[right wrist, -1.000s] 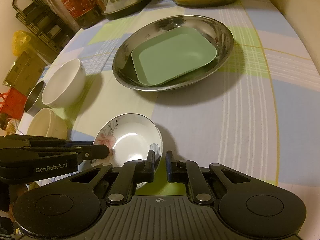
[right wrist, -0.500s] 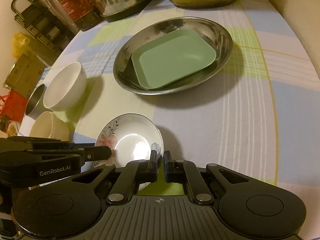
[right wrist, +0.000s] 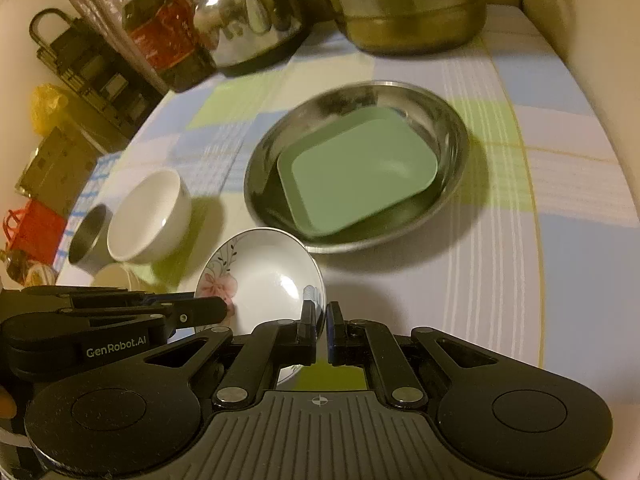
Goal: Organize plates and bowls
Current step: 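Carry the floral dish onto the green plate and release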
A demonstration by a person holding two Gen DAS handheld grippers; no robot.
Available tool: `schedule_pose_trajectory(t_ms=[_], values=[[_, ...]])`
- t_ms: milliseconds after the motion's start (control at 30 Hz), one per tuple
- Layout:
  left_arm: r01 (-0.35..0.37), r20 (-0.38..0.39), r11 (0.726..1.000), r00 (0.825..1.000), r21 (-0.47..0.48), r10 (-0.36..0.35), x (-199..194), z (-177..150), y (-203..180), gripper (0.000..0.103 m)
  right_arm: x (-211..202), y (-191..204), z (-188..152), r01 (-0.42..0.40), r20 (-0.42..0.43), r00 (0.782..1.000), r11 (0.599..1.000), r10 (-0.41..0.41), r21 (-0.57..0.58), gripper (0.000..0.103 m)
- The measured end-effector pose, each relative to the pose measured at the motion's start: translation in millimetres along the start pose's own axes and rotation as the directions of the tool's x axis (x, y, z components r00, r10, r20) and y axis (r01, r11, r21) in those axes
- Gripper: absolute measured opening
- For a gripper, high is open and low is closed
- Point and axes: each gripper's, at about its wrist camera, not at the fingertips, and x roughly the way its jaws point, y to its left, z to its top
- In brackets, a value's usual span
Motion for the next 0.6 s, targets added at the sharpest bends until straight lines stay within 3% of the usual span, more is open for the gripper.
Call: schedule_pose_trajectory(t_ms=[300,600], values=[[-0.004,0.053,1.000,0.999,0.020,0.003,14.3,40.0,-7.4,0.009,3.5,-12.1,35.1,0.018,0.051,0.999,1.000,-0.018,0.014,0.005],[-0.021,0.058,1.000,0.998,0.006,0.021,44.9,78.1,-10.5,0.010,24.6,-31.6,71.5,0.037,0.067,0.997,0.999,-0.039,0.035,0.005]])
